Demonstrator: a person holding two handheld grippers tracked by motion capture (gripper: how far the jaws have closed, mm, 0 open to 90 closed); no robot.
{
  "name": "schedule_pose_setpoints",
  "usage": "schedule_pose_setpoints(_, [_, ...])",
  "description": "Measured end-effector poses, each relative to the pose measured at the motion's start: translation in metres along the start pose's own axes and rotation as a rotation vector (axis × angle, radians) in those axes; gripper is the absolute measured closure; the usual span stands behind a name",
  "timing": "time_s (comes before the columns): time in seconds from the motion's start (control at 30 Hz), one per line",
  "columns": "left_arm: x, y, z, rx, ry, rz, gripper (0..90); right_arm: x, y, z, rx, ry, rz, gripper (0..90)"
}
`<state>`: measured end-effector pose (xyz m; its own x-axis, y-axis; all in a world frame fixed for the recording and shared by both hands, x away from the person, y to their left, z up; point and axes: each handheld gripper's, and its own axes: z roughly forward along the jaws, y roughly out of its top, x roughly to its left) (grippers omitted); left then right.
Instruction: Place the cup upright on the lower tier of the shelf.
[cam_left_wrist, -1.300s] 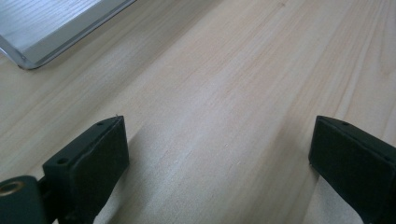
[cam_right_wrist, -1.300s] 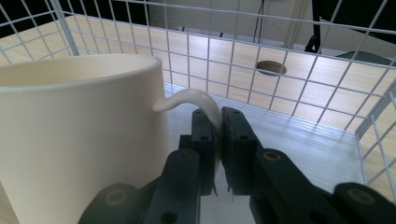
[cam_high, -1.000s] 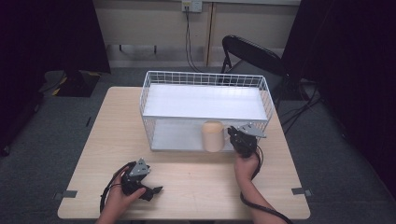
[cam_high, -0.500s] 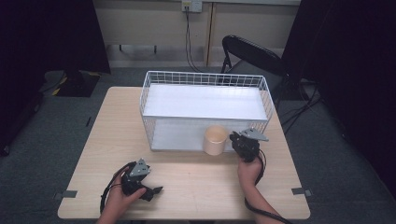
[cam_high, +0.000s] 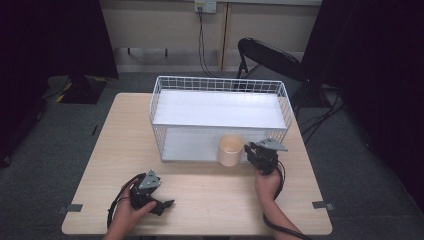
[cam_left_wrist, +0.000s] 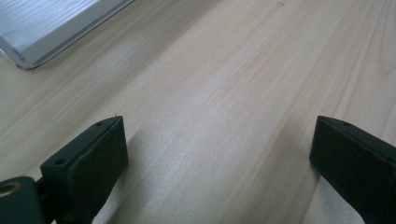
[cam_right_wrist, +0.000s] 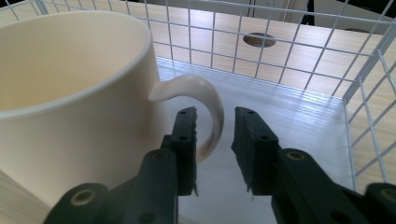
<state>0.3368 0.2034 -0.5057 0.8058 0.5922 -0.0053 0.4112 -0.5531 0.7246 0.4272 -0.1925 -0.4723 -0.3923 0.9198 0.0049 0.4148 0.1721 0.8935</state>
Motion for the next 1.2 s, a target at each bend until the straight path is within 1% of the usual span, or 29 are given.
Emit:
schedule_pose_setpoints(0.13, [0.000, 0.000, 0.000, 0.000, 0.000, -0.001, 3.8, -0.001, -0.001, -0.001, 0.008, 0.006, 0.001, 65.1])
schedule_pose_setpoints(0.2, [0.000, 0.000, 0.000, 0.000, 0.000, -0.001, 3.8, 0.000, -0.004, -0.004, 0.012, 0.011, -0.005, 61.1])
schedule_pose_setpoints(0.37, [0.000, 0.000, 0.000, 0.000, 0.003, 0.000, 3.7, -0.001, -0.007, -0.008, 0.022, 0.021, -0.002, 57.6])
schedule_pose_setpoints(0.47, [0.000, 0.000, 0.000, 0.000, 0.002, 0.000, 3.7, -0.001, -0.007, -0.013, 0.025, 0.026, -0.014, 53.7])
schedule_pose_setpoints(0.53, [0.000, 0.000, 0.000, 0.000, 0.003, 0.000, 3.7, -0.001, -0.007, -0.018, 0.038, 0.030, -0.023, 49.0])
schedule_pose_setpoints(0.57, [0.000, 0.000, 0.000, 0.000, 0.003, 0.000, 3.7, -0.001, -0.007, -0.018, 0.038, 0.030, -0.023, 49.0])
schedule_pose_setpoints(0.6, [0.000, 0.000, 0.000, 0.001, 0.002, 0.000, 3.7, 0.000, -0.007, -0.021, 0.039, 0.045, -0.017, 45.8])
schedule_pose_setpoints(0.63, [0.000, 0.000, 0.000, 0.001, 0.003, 0.000, 3.7, 0.000, -0.007, -0.021, 0.039, 0.045, -0.017, 45.8])
schedule_pose_setpoints(0.67, [0.000, 0.000, 0.000, 0.000, 0.002, 0.000, 3.7, 0.001, -0.008, -0.023, 0.045, 0.057, -0.018, 43.0])
schedule_pose_setpoints(0.7, [0.000, 0.000, 0.000, 0.000, 0.002, 0.000, 3.7, 0.001, -0.008, -0.023, 0.045, 0.057, -0.018, 43.0])
schedule_pose_setpoints(0.73, [0.000, 0.000, 0.000, 0.001, 0.003, 0.000, 3.7, 0.004, -0.009, -0.026, 0.050, 0.074, -0.017, 41.5])
schedule_pose_setpoints(0.83, [0.000, 0.000, 0.000, 0.001, 0.003, 0.000, 3.7, 0.006, -0.010, -0.029, 0.056, 0.088, -0.023, 40.0])
schedule_pose_setpoints(0.87, [0.000, 0.000, 0.000, 0.000, 0.002, 0.000, 3.7, 0.009, -0.012, -0.030, 0.059, 0.109, -0.016, 38.0])
schedule_pose_setpoints(0.9, [0.000, 0.000, 0.000, 0.001, 0.003, 0.000, 3.7, 0.009, -0.012, -0.030, 0.059, 0.109, -0.016, 38.0])
schedule_pose_setpoints(0.93, [0.000, 0.000, 0.000, 0.001, 0.002, 0.000, 3.7, 0.011, -0.013, -0.031, 0.063, 0.128, -0.014, 36.8])
schedule_pose_setpoints(0.97, [0.000, 0.000, 0.000, 0.001, 0.002, 0.000, 3.7, 0.011, -0.013, -0.031, 0.063, 0.128, -0.014, 36.8])
schedule_pose_setpoints(1.2, [0.000, 0.000, 0.000, 0.000, 0.002, 0.000, 3.7, 0.024, -0.014, -0.026, 0.073, 0.173, -0.022, 34.6])
